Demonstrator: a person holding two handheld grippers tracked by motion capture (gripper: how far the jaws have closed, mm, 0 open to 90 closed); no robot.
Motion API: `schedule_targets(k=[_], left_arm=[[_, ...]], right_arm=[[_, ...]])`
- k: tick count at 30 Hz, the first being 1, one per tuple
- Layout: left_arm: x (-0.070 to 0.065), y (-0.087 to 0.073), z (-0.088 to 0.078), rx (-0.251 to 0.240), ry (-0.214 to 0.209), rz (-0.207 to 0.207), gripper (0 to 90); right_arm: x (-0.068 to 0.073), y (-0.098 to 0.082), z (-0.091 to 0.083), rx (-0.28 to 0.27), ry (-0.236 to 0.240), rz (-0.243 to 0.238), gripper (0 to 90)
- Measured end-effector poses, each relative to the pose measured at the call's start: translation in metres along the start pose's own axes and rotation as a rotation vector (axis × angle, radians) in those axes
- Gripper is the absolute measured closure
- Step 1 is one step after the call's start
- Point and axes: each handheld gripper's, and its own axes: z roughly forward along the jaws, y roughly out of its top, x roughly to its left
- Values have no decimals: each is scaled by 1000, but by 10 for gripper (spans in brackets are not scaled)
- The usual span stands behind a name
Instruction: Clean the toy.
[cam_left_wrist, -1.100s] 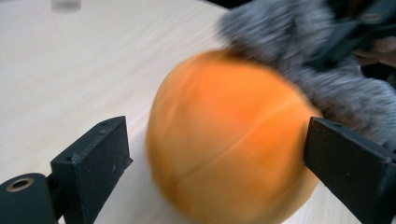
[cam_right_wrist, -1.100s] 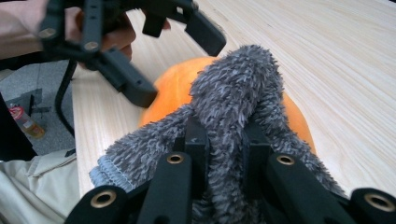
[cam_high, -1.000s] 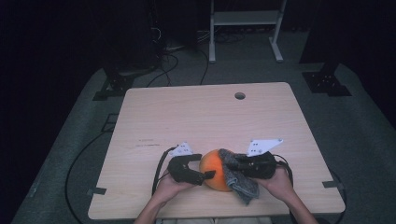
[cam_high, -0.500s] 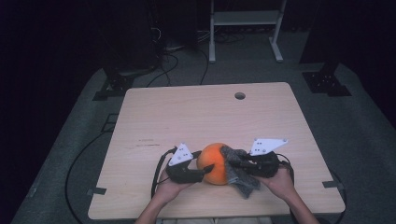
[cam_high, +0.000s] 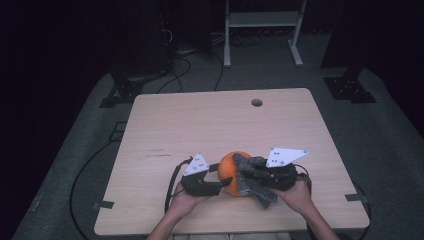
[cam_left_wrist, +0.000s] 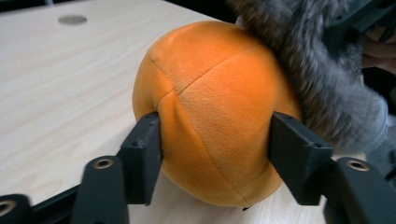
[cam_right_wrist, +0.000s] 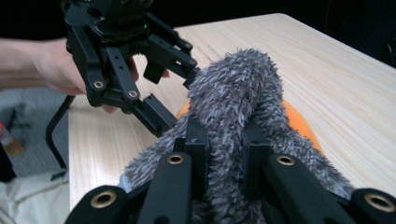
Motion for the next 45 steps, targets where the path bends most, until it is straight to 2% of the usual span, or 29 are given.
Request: schedule_targets(k=[1,3,5,6,7,9,10,11,12,14,17,19,20,22,23,24,26,27,29,30,31,33,35,36,38,40,41,43,45], left_arm=[[-1,0,-1,3,8,15,399],[1,-1,-3,-3,-11,-3,396],[5,0,-5,-44,-23,-38,340],[7,2,-5,-50,-23,-69,254],[9,4,-3,-42,-29,-99,196],[12,2,7,1,-63,-128,141],[10,-1,12,22,-70,-121,150],[8,-3,13,16,-71,-110,222],[4,-5,13,-11,-46,-85,277],[-3,-1,11,-6,-24,-16,373],[-14,1,11,7,14,73,408],[-12,0,10,10,9,61,427],[-10,-1,10,6,7,56,428],[-10,-2,10,-1,-6,48,421],[-10,0,10,-2,-15,32,392],[-9,2,11,-5,-30,13,311],[-5,4,10,-29,-41,-29,187],[-3,4,9,-42,-62,-59,172],[-1,3,7,-41,-72,-75,190],[-2,1,7,-41,-76,-67,212],[-4,0,6,-43,-73,-35,262],[-8,0,5,-22,-49,32,344],[-6,-1,3,-16,-56,27,352],[-5,-2,3,-17,-58,21,343],[0,-2,2,-18,-76,-26,277],[5,2,1,-24,-108,-101,155],[6,3,1,-37,-129,-116,146],[2,4,1,-24,-118,-101,154],[-1,2,0,-3,-67,-21,257]], right_arm=[[2,1,1,12,-7,-13,768],[-2,-3,2,33,-10,-15,770],[-8,-9,-1,48,-11,18,771],[-10,-12,-2,52,-5,28,772],[-12,-13,-3,50,20,42,772],[-11,-14,-4,53,26,34,771],[-10,-12,-3,66,22,31,771],[-9,-9,-3,81,5,25,771],[-7,-6,-3,94,-12,14,771],[1,2,-4,90,-21,-12,771],[13,10,0,94,-5,-81,772],[10,12,-1,105,-20,-94,772],[5,11,-5,102,-37,-79,771],[-8,7,-12,89,-65,-11,772],[-13,3,-13,93,-59,8,772],[-15,-1,-13,92,-56,19,773],[-14,-4,-13,99,-46,10,774],[-12,-3,-13,101,-18,4,774],[-7,-1,-11,98,36,-5,774],[-3,0,-10,104,65,-15,772],[0,2,-9,105,87,-25,772],[4,7,-8,97,88,-46,772],[0,9,-10,77,48,-32,769],[-6,8,-11,61,26,0,769],[-9,3,-10,66,1,23,771],[-4,1,-6,84,5,10,772],[-2,3,-5,84,22,6,772],[3,7,-3,66,90,9,772],[9,9,1,88,83,-25,770]])
